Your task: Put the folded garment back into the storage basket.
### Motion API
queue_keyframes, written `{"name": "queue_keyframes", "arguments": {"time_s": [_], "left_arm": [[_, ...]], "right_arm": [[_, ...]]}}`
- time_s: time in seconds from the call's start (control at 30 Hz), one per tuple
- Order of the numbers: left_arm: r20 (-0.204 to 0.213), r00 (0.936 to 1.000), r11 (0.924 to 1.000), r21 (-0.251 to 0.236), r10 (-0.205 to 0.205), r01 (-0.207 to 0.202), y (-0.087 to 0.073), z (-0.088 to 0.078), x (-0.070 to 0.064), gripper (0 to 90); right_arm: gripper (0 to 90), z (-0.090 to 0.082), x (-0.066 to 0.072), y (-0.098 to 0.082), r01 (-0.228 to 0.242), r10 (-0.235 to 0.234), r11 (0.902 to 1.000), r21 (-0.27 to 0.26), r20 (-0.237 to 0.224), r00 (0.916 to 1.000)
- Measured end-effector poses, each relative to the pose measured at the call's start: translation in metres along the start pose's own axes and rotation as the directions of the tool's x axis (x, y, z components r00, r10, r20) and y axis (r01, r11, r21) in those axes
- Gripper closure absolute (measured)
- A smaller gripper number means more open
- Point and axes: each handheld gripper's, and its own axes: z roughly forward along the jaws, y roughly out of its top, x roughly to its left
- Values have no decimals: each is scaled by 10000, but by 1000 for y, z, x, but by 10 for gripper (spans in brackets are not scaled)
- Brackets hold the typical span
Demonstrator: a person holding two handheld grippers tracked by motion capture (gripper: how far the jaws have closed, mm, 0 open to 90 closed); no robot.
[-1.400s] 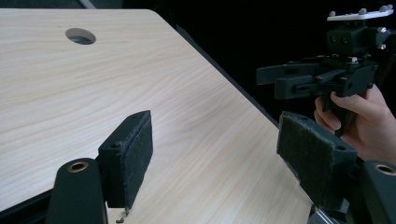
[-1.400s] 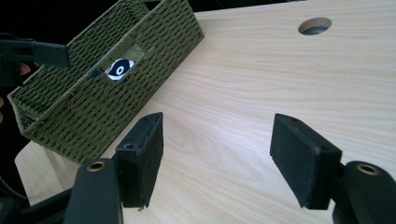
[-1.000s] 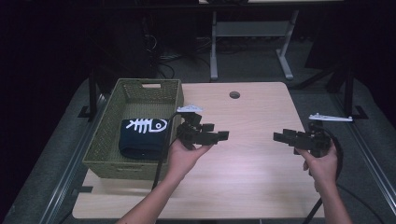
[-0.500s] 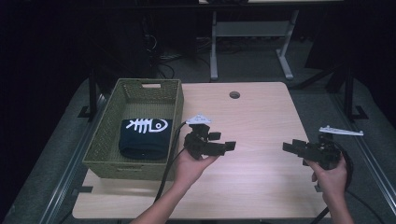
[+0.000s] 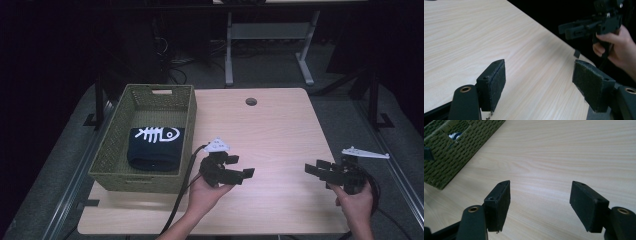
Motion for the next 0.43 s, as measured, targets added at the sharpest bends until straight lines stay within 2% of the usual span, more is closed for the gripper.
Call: {"name": "queue_keyframes", "arguments": {"time_s": [0.07, 0.27, 0.3, 0.33, 0.37, 0.43], "left_arm": [[165, 9999, 10000, 52, -10, 10, -7, 0, -2, 265], [250, 9984, 9983, 243, 514, -520, -30, -3, -9, 260], [467, 9973, 9979, 270, 573, -586, -37, -6, -10, 260], [467, 9973, 9979, 270, 573, -586, -37, -6, -10, 259], [356, 9965, 9965, 338, 758, -770, -41, -8, -12, 259], [517, 9947, 9957, 242, 884, -897, -47, -14, -14, 255]], "right_arm": [[324, 1, 1, -5, 125, -126, 9999, 96, 68, 9999], [302, 0, 8, -25, 370, -371, 9993, 62, 252, 9990], [293, -2, 12, -34, 341, -343, 9994, 50, 294, 9990], [293, -2, 12, -34, 341, -343, 9994, 50, 294, 9990], [292, -3, 14, -38, 309, -309, 9995, 26, 282, 9991], [288, -6, 19, -47, 409, -409, 9992, -13, 107, 9991]]}}
